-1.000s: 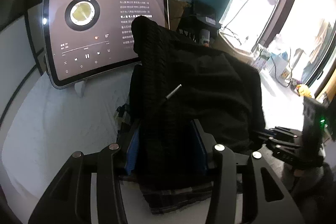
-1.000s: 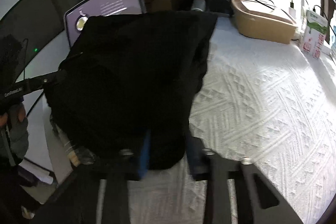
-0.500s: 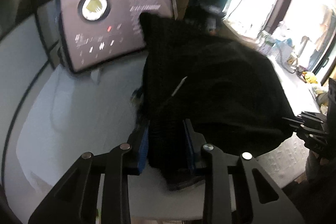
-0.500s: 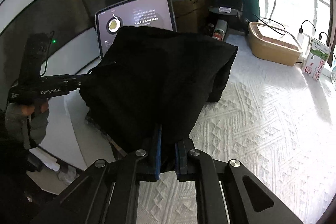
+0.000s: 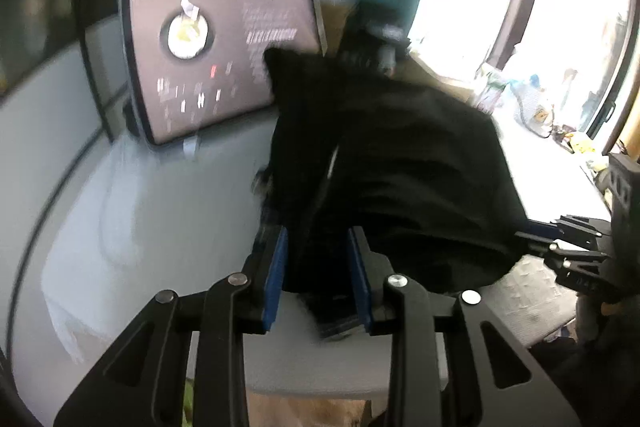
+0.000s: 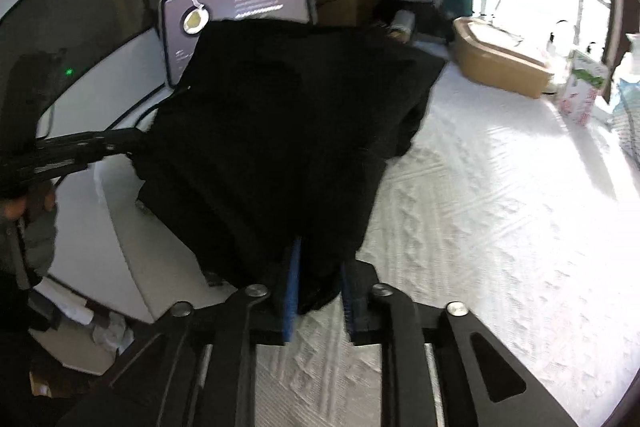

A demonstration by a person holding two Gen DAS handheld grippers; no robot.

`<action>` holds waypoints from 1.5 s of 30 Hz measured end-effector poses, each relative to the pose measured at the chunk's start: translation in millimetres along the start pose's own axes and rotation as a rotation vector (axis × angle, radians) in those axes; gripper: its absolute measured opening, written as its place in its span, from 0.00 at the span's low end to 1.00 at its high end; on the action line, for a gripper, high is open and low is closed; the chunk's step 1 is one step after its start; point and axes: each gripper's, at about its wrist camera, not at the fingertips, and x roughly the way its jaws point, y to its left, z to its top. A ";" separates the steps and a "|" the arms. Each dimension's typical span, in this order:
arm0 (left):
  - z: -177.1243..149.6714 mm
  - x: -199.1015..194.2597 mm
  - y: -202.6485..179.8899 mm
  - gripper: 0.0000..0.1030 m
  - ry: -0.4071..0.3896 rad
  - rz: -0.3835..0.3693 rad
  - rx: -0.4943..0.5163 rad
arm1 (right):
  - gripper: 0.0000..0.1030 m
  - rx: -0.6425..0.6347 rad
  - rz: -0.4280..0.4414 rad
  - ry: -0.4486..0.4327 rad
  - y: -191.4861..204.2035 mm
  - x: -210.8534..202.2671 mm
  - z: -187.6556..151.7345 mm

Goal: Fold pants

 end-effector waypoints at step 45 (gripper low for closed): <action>13.4 -70.3 -205.9 0.86 -0.312 -0.151 0.188 | 0.88 0.240 -0.570 -0.416 -71.0 -247.6 -88.2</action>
